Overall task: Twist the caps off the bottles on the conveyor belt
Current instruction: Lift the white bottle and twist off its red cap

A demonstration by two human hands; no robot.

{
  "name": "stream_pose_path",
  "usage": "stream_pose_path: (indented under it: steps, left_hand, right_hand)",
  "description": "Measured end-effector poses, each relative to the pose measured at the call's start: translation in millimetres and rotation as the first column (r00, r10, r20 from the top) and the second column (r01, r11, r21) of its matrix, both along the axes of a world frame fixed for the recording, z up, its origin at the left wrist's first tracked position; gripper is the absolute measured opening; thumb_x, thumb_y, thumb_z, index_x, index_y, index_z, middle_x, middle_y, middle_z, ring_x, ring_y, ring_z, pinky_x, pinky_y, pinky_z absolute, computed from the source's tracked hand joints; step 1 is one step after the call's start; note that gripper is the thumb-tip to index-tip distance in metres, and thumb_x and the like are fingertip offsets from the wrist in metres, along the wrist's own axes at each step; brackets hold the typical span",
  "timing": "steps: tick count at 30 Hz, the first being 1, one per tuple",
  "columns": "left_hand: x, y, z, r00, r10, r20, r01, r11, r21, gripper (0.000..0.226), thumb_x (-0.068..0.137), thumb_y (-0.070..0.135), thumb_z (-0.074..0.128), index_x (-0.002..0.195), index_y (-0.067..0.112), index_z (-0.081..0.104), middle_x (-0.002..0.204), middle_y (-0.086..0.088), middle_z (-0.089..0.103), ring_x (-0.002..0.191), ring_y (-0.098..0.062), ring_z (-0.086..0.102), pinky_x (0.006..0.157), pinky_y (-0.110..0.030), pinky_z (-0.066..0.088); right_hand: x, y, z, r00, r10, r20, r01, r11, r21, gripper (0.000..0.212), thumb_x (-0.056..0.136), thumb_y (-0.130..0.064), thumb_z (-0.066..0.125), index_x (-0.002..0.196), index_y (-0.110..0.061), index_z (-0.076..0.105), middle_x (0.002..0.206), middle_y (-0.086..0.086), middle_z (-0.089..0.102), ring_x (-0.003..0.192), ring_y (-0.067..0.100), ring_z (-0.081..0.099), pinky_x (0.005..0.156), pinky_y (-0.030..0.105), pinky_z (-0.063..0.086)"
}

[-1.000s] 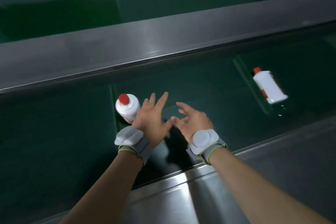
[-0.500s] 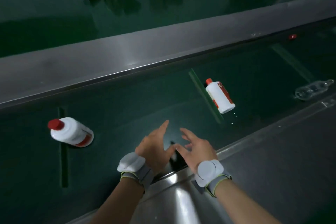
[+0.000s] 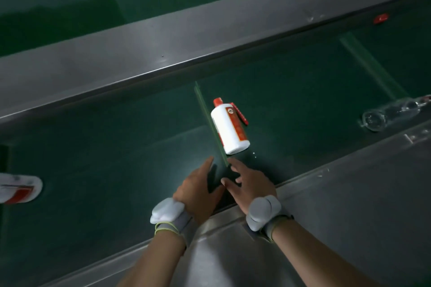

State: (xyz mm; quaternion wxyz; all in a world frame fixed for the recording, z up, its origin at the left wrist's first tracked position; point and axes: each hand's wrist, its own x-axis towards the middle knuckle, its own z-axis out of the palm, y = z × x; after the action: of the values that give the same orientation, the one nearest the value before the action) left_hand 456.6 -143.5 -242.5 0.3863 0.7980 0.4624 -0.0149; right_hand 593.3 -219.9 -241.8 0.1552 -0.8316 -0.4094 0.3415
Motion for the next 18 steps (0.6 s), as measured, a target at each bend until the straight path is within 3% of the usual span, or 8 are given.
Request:
stream_pose_path:
  steps: [6,11,18]
  left_hand:
    - [29,13,12,0.997,-0.036,0.07,0.033,0.998,0.044,0.067,0.081,0.046,0.062,0.129,0.059,0.017,0.126,-0.001,0.061,0.11,-0.024,0.059,0.077,-0.023,0.036]
    - [44,31,6,0.996,-0.088,0.016,0.086,0.992,0.089,0.074,0.083,0.05,0.058,0.146,0.038,0.02,0.136,-0.003,0.056,0.117,-0.026,0.055,0.08,-0.027,0.038]
    - [86,51,-34,0.998,0.014,-0.059,-0.009,0.996,0.088,0.075,0.081,0.051,0.054,0.145,0.038,0.018,0.132,-0.003,0.055,0.113,-0.028,0.057,0.075,-0.029,0.035]
  right_hand:
    - [21,5,15,0.999,-0.036,0.02,0.035,0.999,0.034,0.051,0.086,-0.054,0.054,0.135,-0.046,0.04,0.121,-0.014,0.064,0.1,0.013,0.064,0.081,0.032,0.052]
    - [34,18,24,0.997,-0.059,0.043,0.057,0.997,0.047,0.055,0.087,-0.051,0.056,0.139,-0.044,0.036,0.124,-0.011,0.063,0.102,0.014,0.063,0.083,0.034,0.052]
    - [74,48,-22,0.999,-0.04,0.023,0.037,0.993,0.11,0.055,0.086,-0.049,0.059,0.138,-0.044,0.041,0.124,-0.01,0.063,0.108,0.019,0.061,0.084,0.034,0.051]
